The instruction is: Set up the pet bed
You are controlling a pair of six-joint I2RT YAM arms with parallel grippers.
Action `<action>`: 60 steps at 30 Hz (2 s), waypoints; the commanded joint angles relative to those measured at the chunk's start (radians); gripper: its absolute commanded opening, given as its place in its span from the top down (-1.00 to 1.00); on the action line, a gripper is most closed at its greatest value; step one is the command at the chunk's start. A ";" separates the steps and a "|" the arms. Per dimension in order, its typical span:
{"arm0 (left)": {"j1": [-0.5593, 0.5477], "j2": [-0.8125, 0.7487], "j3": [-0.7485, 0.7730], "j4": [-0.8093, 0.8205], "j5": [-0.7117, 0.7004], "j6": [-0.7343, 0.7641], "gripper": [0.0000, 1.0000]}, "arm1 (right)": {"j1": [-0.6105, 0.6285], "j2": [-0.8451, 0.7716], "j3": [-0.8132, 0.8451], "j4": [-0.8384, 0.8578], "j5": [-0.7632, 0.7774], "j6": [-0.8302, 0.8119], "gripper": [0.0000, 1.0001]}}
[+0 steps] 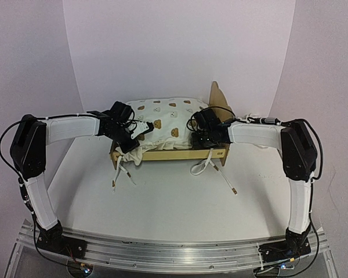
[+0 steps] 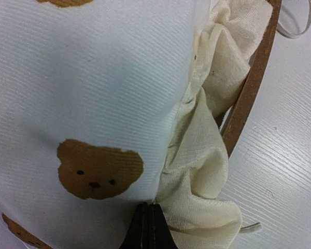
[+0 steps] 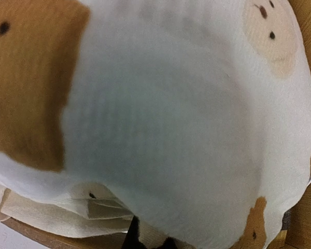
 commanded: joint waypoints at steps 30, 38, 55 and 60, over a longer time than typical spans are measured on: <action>-0.019 0.013 0.033 0.110 0.056 0.117 0.02 | -0.081 -0.229 -0.010 0.012 -0.496 0.063 1.00; -0.026 0.045 0.023 0.120 0.069 0.116 0.23 | -0.081 -0.243 -0.028 0.011 -0.480 0.058 1.00; 0.020 0.041 0.038 0.123 0.032 0.124 1.00 | -0.101 -0.257 -0.045 0.009 -0.465 0.059 1.00; 0.061 0.006 0.112 0.048 0.050 0.104 1.00 | -0.113 -0.282 -0.046 -0.001 -0.480 0.045 1.00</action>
